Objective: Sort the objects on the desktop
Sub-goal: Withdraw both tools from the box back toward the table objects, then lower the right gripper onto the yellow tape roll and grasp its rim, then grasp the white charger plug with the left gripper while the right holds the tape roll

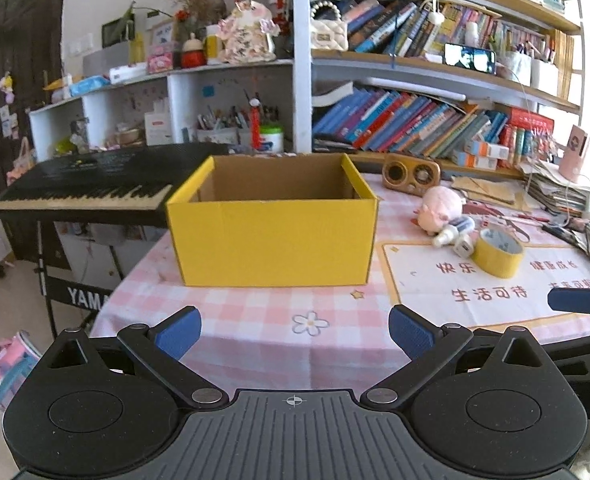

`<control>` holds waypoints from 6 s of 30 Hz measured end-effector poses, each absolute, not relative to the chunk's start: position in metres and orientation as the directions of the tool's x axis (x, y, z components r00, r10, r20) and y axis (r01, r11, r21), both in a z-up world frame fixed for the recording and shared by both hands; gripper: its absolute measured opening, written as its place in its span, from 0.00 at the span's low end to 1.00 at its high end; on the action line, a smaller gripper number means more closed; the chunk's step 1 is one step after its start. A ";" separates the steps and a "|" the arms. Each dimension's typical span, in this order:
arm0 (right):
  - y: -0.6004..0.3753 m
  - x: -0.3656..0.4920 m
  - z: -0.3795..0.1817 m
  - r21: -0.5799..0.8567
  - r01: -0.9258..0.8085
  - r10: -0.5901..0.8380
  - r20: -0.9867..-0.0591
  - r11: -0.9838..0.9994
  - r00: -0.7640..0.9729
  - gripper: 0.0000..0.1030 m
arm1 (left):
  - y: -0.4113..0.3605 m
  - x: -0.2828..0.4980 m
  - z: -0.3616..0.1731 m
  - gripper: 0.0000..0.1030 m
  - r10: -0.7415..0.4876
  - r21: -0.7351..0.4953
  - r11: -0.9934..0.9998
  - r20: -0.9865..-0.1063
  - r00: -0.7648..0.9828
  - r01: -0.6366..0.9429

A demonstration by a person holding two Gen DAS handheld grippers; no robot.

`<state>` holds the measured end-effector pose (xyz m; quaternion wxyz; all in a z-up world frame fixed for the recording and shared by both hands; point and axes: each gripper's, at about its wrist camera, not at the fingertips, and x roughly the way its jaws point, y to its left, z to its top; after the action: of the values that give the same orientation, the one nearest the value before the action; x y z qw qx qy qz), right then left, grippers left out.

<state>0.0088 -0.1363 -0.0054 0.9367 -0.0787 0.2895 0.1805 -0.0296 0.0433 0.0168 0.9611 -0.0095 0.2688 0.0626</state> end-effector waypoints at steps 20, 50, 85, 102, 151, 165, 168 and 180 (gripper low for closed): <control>-0.191 0.031 -0.014 -0.030 -0.234 0.166 -0.619 0.972 0.767 0.89 | 0.000 0.008 0.005 0.99 -0.007 -0.008 1.000 -0.595 0.804 0.002; -0.278 0.125 -0.024 -0.030 -0.127 0.073 -0.679 0.991 0.730 0.89 | -0.090 0.112 -0.011 0.99 -0.133 -0.040 0.989 -0.649 0.749 0.141; -0.285 0.261 -0.052 0.082 -0.368 0.304 -0.741 0.926 0.599 0.89 | -0.124 0.183 -0.017 0.99 0.101 0.086 0.995 -0.720 0.687 -0.056; -0.263 0.296 -0.074 0.072 -0.438 0.319 -0.790 0.896 0.523 0.78 | -0.124 0.187 -0.023 0.99 0.127 0.098 0.992 -0.758 0.639 -0.081; -0.366 0.268 -0.041 0.121 -0.266 0.276 -0.679 0.956 0.680 0.77 | -0.175 0.264 -0.060 0.32 -0.065 -0.004 0.996 -0.747 0.662 0.093; -0.337 0.244 -0.033 0.100 -0.337 0.312 -0.677 0.936 0.666 0.77 | -0.149 0.212 -0.037 0.32 -0.104 -0.086 0.994 -0.716 0.690 0.061; -0.328 0.236 -0.031 0.092 -0.355 0.320 -0.679 0.930 0.661 0.77 | -0.138 0.200 -0.029 0.32 -0.113 -0.110 0.993 -0.704 0.701 0.050; -0.290 0.202 -0.024 0.084 -0.376 0.329 -0.680 0.923 0.655 0.77 | -0.100 0.159 -0.018 0.32 -0.131 -0.142 0.989 -0.685 0.716 0.045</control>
<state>0.2018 -0.2903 -0.0236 0.9092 -0.0323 0.3672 0.1938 0.1587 -0.0996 -0.0180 0.9246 -0.0575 0.3735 -0.0477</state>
